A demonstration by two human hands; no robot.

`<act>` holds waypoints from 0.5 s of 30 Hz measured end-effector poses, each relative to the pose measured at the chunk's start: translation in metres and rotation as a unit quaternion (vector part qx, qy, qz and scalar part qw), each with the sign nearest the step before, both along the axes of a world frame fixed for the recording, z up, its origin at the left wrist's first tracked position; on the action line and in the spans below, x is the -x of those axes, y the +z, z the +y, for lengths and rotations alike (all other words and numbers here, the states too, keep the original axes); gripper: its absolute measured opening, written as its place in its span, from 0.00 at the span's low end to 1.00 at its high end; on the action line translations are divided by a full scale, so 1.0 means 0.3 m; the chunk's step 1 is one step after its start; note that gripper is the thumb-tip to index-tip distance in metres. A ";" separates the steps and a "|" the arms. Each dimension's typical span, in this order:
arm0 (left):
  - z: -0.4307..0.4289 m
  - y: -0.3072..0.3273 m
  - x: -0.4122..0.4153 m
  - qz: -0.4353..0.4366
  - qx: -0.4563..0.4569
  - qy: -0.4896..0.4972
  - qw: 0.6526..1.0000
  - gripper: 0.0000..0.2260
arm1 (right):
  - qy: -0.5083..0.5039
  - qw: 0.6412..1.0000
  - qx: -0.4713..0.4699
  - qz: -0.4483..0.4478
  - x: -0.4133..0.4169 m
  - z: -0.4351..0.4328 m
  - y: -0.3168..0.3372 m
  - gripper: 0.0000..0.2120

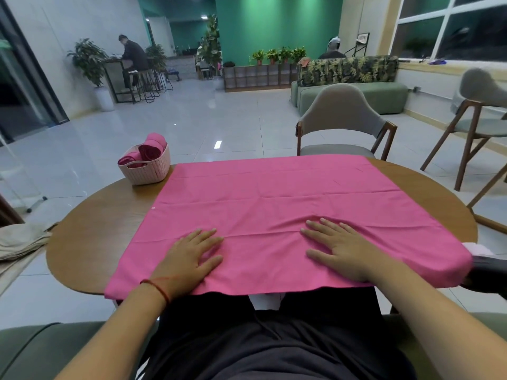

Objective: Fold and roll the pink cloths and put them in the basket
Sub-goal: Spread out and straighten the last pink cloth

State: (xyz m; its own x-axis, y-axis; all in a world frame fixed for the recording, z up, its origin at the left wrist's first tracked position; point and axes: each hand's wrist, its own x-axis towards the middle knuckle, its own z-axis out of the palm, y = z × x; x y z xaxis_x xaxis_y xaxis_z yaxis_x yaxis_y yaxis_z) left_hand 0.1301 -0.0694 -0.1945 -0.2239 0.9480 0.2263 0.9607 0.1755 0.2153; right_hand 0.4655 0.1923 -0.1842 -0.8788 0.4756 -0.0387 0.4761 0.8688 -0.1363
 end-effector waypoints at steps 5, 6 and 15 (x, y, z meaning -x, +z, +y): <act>-0.047 -0.023 -0.170 0.026 -0.101 -0.167 0.980 0.24 | 0.099 0.962 -0.090 0.239 -0.030 -0.095 -0.025 0.15; -0.049 -0.043 -0.183 0.042 -0.089 -0.156 0.983 0.26 | 0.121 0.963 -0.073 0.230 -0.034 -0.131 -0.030 0.17; -0.073 -0.014 -0.108 -0.088 -0.088 -0.065 0.990 0.14 | 0.101 0.970 -0.073 0.207 -0.097 -0.210 -0.060 0.18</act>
